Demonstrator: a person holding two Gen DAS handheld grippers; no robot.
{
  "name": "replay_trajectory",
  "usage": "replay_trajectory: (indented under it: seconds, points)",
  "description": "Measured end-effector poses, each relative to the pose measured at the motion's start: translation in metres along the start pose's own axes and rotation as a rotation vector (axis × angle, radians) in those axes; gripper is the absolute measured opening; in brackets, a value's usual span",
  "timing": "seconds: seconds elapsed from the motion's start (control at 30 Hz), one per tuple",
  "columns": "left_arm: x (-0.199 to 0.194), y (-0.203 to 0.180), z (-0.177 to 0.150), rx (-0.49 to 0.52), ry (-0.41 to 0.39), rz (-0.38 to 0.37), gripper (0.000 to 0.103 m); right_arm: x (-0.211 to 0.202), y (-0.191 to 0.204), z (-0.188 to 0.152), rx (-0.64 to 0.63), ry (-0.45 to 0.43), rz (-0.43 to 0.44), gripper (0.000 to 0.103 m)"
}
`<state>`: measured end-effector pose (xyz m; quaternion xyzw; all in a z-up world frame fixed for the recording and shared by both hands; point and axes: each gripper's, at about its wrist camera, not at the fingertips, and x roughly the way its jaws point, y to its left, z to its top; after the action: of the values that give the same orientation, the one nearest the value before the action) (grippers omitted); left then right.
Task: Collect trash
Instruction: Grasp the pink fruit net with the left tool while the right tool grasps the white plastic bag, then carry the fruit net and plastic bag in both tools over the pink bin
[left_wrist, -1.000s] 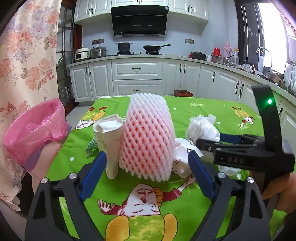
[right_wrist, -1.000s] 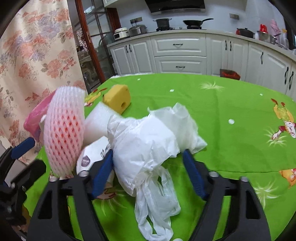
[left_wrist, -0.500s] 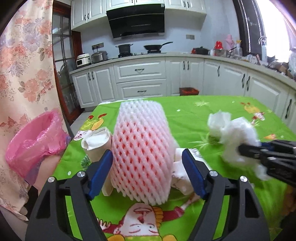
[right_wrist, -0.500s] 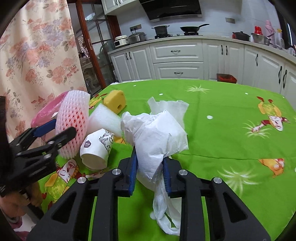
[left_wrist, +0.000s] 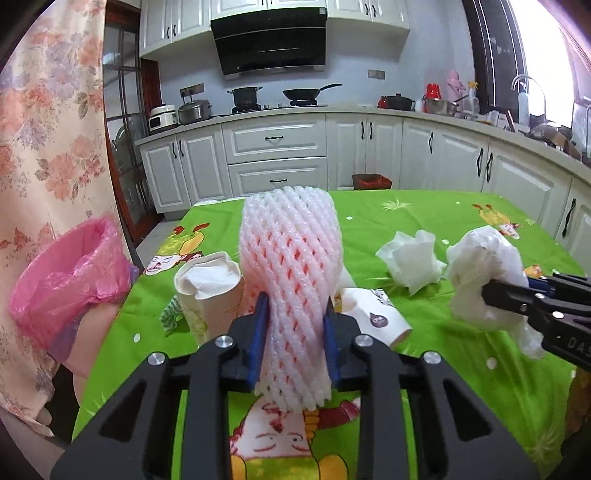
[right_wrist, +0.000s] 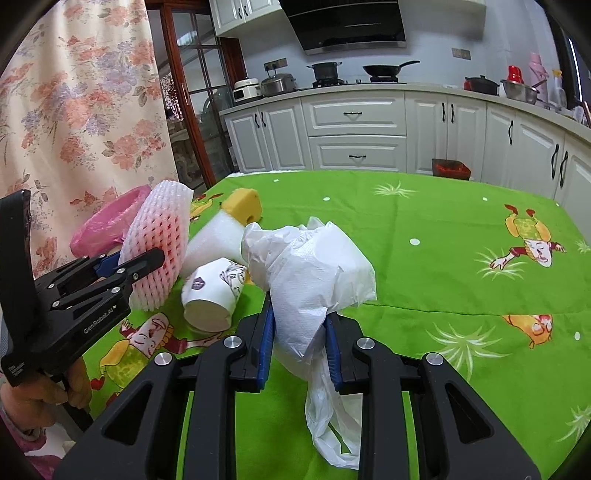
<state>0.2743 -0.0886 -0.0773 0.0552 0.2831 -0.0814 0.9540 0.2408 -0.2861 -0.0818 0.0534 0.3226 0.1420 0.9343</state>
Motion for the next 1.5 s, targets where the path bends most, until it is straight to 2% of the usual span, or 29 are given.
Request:
replay_trajectory:
  seconds: [0.33,0.9,1.23,1.5]
  points:
    - [-0.043,0.001,-0.003,-0.033,-0.042,0.015,0.027,-0.021,0.023,0.001,-0.034,-0.026,-0.013,0.025]
    - [-0.108,0.022,-0.019,-0.059,-0.088,0.047,0.027,-0.051,0.081,0.005,-0.129,-0.083,0.021,0.025]
    - [-0.134,0.046,-0.028,-0.101,-0.101,0.085,0.027,-0.056,0.111,0.005,-0.186,-0.09,0.059,0.025]
    - [-0.136,0.073,-0.037,-0.151,-0.078,0.125,0.027,-0.049,0.136,0.008,-0.236,-0.083,0.094,0.025]
